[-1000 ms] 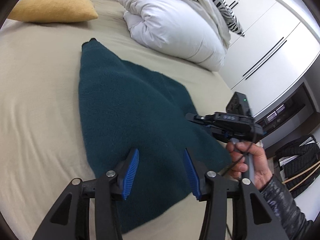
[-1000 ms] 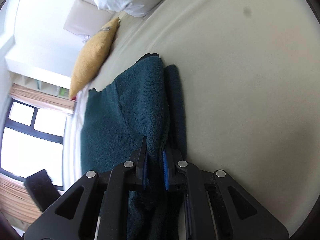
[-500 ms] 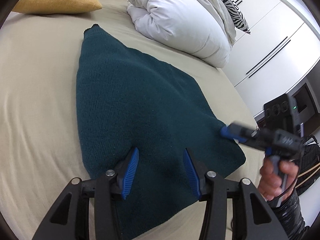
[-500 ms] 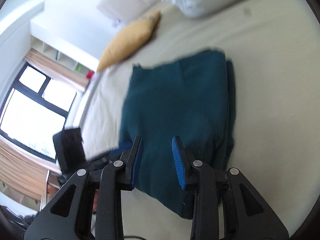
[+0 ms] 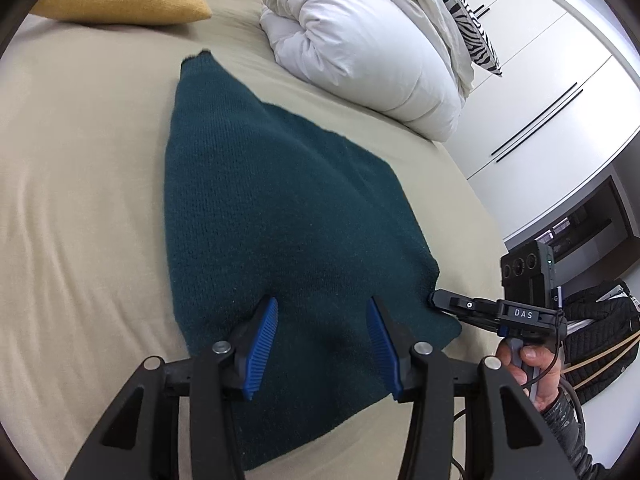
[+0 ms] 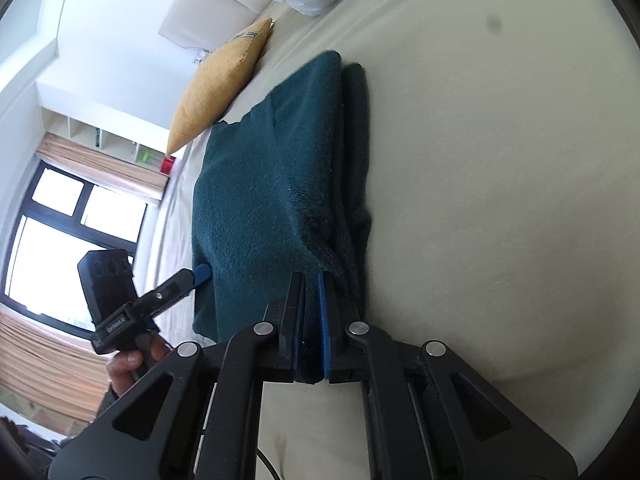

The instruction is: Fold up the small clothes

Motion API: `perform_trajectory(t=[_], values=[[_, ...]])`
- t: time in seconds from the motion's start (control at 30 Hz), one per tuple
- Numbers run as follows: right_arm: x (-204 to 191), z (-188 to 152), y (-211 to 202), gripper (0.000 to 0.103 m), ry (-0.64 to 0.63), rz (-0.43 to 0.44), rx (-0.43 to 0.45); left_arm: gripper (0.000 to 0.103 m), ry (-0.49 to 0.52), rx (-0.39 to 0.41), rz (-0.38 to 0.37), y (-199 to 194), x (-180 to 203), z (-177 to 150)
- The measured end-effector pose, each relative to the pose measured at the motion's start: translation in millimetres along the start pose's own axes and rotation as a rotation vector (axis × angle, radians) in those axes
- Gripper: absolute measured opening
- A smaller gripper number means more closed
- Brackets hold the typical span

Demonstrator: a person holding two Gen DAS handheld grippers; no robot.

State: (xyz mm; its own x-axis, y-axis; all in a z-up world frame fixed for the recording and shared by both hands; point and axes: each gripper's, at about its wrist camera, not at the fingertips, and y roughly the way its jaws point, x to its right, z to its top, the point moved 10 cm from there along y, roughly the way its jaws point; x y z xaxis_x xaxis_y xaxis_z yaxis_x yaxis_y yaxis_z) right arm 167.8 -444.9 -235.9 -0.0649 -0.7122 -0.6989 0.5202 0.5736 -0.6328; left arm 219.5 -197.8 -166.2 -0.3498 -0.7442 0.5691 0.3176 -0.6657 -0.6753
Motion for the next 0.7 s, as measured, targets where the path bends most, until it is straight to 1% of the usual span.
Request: perform_trajectory(t=[0.07,0.1,0.13,0.17,0.23,0.3,0.33,0.37,0.4,0.47,0.53,0.57,0.63,0.7], values=[[-14,14,-8,0.013,-0.020,-0.016,0.037,0.050,0.014,0.033,0.018,-6,1,10],[-22,20,-11,0.013,-0.033,-0.005,0.056,0.051,0.022,0.047,0.029,-8,2,15],[-32,28,-12,0.013,-0.045,0.028,0.066,0.054,0.030,0.059,0.040,-9,2,21],[-39,32,-9,0.013,-0.055,0.047,0.059,0.055,0.039,0.061,0.049,-7,2,26],[-46,39,8,0.013,-0.090,0.024,0.024,0.055,0.066,0.063,0.085,-1,2,38],[-40,43,28,0.013,-0.091,0.005,-0.017,0.056,0.089,0.050,0.125,10,-3,47],[-29,45,38,0.010,-0.064,-0.019,-0.032,0.055,0.096,0.021,0.146,19,-7,47],[-21,48,45,0.003,-0.035,-0.021,-0.032,0.055,0.101,-0.002,0.159,26,-11,46],[-15,51,47,0.001,-0.011,-0.003,-0.019,0.055,0.110,-0.012,0.172,32,-12,45],[-3,57,43,0.000,0.019,0.014,0.020,0.055,0.131,-0.030,0.190,41,-14,45],[4,63,38,0.000,0.019,-0.005,0.056,0.055,0.136,-0.042,0.203,48,-15,46],[7,66,36,0.000,0.018,-0.018,0.062,0.055,0.134,-0.046,0.203,51,-16,47],[9,68,35,0.000,0.031,-0.014,0.052,0.055,0.122,-0.047,0.198,55,-18,48],[4,73,29,0.000,0.004,-0.061,0.062,0.055,0.122,-0.045,0.199,54,-18,48]])
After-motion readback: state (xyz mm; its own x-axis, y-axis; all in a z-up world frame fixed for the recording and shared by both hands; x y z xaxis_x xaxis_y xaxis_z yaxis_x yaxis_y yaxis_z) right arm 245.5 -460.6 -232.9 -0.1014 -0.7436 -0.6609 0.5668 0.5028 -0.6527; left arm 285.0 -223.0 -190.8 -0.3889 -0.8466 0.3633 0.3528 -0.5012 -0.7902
